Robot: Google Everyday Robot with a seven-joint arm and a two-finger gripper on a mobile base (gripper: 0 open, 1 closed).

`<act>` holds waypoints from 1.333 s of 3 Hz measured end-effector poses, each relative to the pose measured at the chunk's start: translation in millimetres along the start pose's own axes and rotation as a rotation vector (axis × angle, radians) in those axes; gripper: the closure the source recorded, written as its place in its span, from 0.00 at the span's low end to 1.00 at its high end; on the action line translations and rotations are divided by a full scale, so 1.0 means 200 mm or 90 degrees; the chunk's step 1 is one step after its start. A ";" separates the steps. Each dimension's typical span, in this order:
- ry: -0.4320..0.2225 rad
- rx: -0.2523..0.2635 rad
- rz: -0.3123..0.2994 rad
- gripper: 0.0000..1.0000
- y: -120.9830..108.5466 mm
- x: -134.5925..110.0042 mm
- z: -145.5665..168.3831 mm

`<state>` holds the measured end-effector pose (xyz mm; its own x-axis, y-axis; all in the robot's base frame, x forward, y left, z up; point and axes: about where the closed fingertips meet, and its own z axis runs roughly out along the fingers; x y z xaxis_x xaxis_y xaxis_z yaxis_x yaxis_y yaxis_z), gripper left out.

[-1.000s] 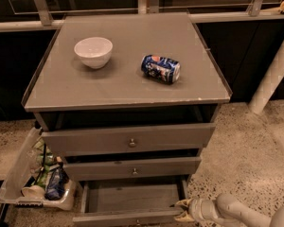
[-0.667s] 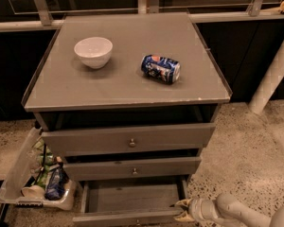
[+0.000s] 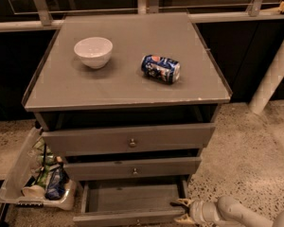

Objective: Open bottom drawer

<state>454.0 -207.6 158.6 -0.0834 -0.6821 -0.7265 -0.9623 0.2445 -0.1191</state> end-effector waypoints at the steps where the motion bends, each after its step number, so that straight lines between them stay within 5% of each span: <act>1: -0.004 -0.003 0.008 0.60 0.06 0.04 -0.01; 3: -0.009 -0.017 0.006 1.00 0.13 0.01 -0.02; 4: -0.009 -0.017 0.006 0.82 0.13 0.00 -0.03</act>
Offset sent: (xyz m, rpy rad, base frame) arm -0.1413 -0.0301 -0.0434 0.0675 0.0528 0.0382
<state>427.6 -205.6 160.0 -0.0893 -0.6702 -0.7367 -0.9679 0.2329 -0.0945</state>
